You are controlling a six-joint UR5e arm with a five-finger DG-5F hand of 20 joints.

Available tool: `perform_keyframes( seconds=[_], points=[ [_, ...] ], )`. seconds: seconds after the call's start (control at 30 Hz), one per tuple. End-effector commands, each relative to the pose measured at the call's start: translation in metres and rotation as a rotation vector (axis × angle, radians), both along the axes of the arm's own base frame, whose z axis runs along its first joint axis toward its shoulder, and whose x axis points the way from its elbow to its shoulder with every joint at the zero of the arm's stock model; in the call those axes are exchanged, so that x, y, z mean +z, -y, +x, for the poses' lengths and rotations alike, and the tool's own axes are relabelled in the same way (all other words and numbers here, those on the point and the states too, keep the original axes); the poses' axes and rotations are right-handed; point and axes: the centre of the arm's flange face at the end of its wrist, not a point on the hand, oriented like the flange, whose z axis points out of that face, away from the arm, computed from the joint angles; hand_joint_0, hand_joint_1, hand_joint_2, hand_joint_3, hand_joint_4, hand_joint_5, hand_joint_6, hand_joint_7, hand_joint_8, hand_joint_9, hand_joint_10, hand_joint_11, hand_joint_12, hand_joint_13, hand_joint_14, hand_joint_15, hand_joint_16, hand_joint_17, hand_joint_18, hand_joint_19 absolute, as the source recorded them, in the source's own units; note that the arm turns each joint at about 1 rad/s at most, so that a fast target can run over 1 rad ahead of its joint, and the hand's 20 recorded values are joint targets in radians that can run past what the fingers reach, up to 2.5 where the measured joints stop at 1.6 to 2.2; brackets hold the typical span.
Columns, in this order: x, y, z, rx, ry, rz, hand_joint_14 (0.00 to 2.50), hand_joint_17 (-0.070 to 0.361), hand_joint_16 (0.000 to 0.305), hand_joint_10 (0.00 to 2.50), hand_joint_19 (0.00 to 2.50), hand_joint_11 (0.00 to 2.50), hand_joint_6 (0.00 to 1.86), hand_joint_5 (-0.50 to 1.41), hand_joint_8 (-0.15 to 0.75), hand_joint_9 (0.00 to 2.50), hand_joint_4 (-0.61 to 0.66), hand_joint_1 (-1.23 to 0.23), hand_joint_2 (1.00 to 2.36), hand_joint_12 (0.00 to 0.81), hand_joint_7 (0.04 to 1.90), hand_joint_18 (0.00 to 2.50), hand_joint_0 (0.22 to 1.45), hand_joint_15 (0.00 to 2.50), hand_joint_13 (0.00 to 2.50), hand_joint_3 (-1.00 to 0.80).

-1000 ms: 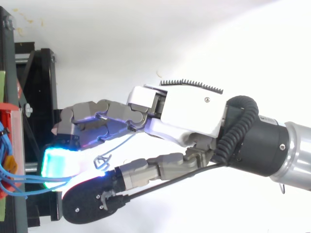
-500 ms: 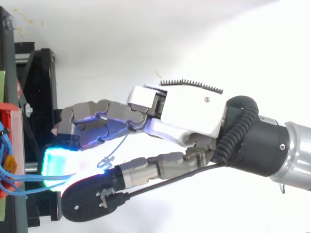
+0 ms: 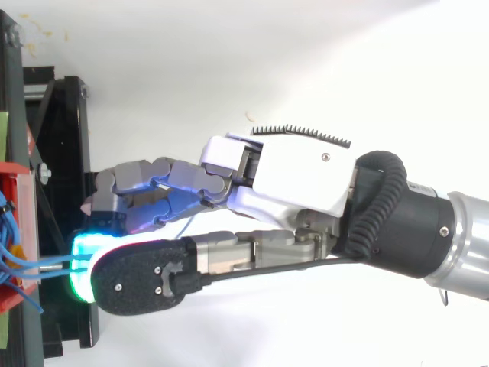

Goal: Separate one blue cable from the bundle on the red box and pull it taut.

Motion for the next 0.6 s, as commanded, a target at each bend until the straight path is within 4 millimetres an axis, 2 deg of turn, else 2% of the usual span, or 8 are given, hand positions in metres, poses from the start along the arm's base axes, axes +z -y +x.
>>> perform_keyframes(
  seconds=[0.0,0.27,0.4,0.57],
  points=[
    [0.0001,-0.0001,-0.0001,0.000,-0.001,0.000,0.00,0.112,0.050,0.01,0.35,0.29,0.50,-0.08,0.317,0.68,0.21,-0.40,1.00,0.357,1.35,0.39,0.54,0.12,0.36,-0.50],
    [-0.0006,0.0000,-0.0004,0.000,-0.003,-0.002,0.00,0.111,0.049,0.01,0.36,0.30,0.50,-0.08,0.318,0.68,0.21,-0.52,1.00,0.355,1.34,0.39,0.55,0.12,0.36,-0.50],
    [-0.0006,0.0000,-0.0004,0.000,-0.003,-0.003,0.00,0.111,0.049,0.01,0.36,0.30,0.50,-0.08,0.316,0.68,0.22,-0.53,1.00,0.354,1.34,0.39,0.55,0.12,0.36,-0.50],
    [-0.0006,0.0000,-0.0004,0.000,-0.004,-0.005,0.00,0.107,0.048,0.01,0.36,0.29,0.50,-0.08,0.310,0.69,0.20,-0.47,1.00,0.344,1.34,0.39,0.61,0.12,0.36,-0.45]
  ],
)
